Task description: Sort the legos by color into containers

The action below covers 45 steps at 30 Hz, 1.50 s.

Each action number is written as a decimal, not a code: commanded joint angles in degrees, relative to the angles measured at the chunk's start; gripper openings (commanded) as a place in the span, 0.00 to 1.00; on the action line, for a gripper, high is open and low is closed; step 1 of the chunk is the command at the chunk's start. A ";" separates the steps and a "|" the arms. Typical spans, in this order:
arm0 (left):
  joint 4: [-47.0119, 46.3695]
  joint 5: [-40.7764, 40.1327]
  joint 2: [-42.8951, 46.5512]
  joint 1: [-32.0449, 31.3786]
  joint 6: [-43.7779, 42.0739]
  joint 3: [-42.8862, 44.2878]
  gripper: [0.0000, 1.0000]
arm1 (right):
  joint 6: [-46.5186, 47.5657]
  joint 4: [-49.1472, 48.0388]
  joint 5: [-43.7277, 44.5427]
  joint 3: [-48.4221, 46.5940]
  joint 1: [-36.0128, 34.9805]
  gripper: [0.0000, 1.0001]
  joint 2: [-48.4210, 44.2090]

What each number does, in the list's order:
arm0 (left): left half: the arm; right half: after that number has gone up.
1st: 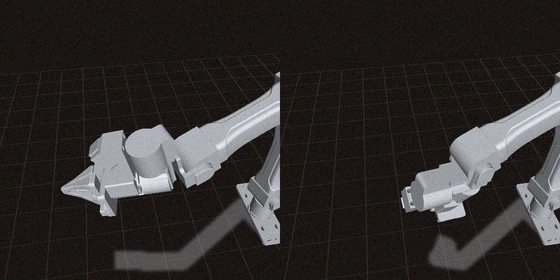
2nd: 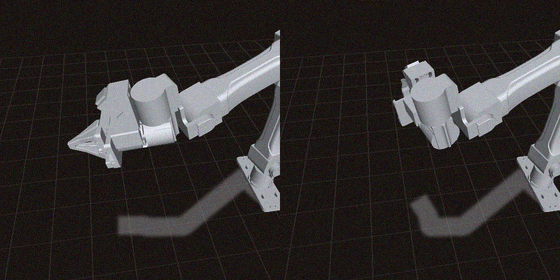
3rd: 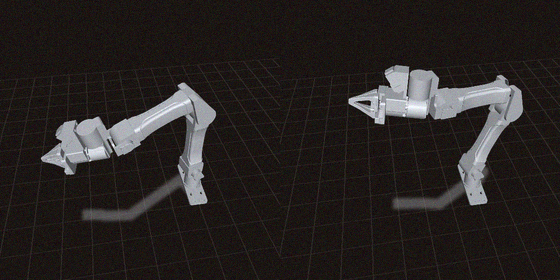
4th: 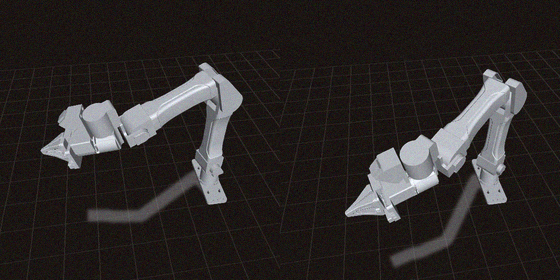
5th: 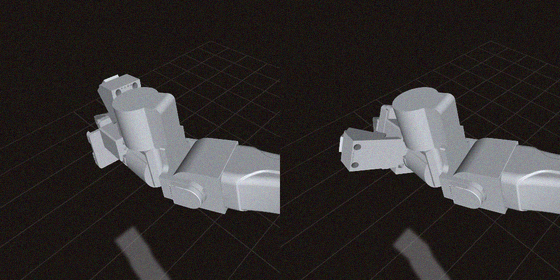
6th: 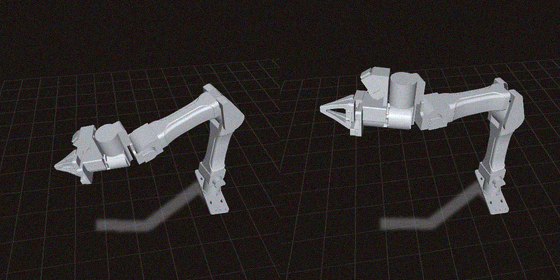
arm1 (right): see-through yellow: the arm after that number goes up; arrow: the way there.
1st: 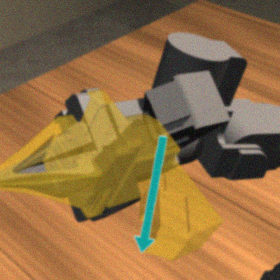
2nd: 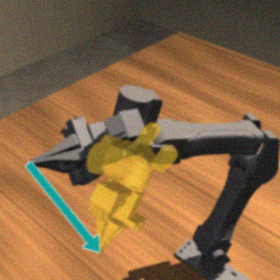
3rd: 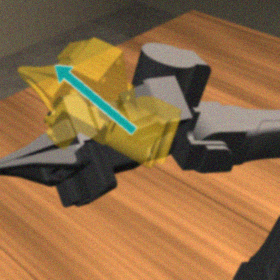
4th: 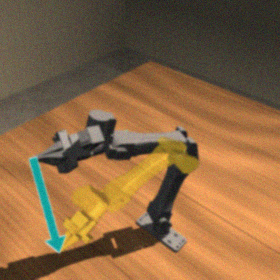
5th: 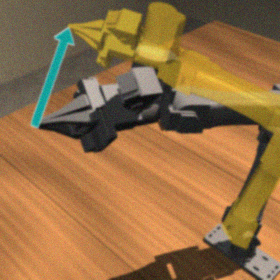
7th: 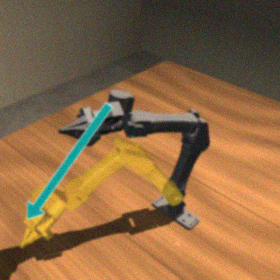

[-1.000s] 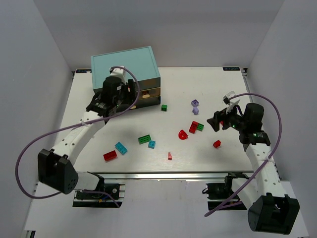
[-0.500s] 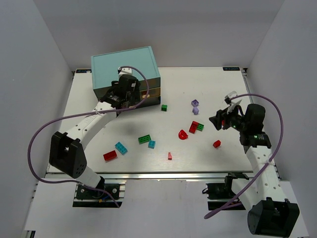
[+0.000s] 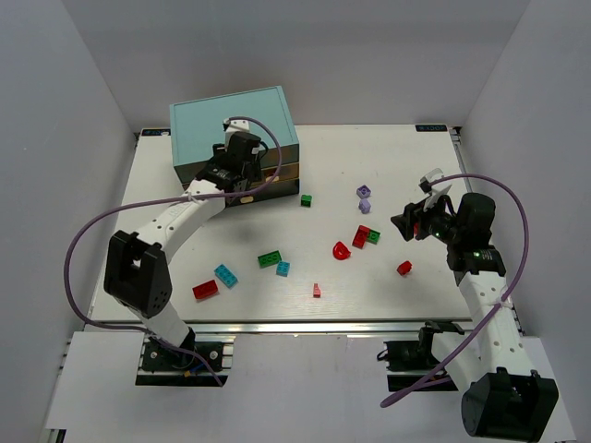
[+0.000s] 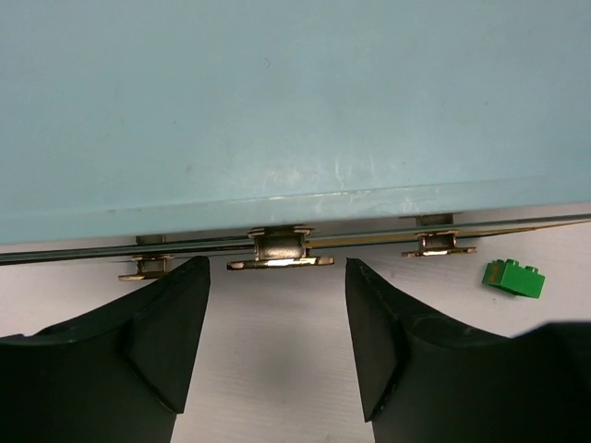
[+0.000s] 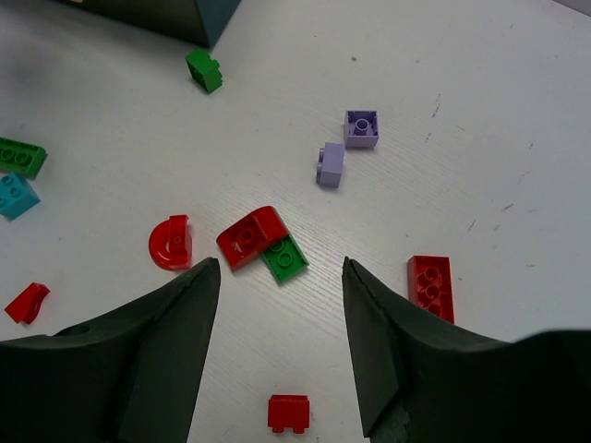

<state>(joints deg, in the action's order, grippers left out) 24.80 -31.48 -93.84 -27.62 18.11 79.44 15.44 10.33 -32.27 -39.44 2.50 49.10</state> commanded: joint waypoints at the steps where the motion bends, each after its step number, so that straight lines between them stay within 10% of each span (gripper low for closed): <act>1: -0.98 -1.65 0.42 -0.25 0.61 2.65 0.70 | -0.32 -2.59 0.46 -0.20 -0.04 0.61 -0.76; 8: -1.15 -2.97 -1.08 0.28 0.88 3.71 0.60 | -0.24 -2.51 0.54 -0.11 -0.04 0.60 -0.85; 13: -0.63 -2.53 -1.52 0.81 0.79 4.50 0.28 | -0.24 -2.50 0.46 -0.11 0.05 0.60 -0.67; 22: -3.08 7.03 7.68 0.19 2.37 -6.39 0.11 | -0.15 -2.51 0.37 -0.11 0.05 0.59 -0.59; 41: -2.30 18.56 24.05 0.19 3.95 -24.15 0.11 | -0.33 -3.03 0.72 0.33 0.05 0.59 0.21; 45: -2.21 17.78 25.72 0.19 3.42 -25.38 0.42 | 0.29 -2.77 0.19 0.33 -0.04 0.64 0.56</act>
<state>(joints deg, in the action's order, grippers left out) 18.50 -16.14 -70.28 -27.29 20.64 55.77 15.40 9.98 -31.66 -39.42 2.50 49.45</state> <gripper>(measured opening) 0.525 0.623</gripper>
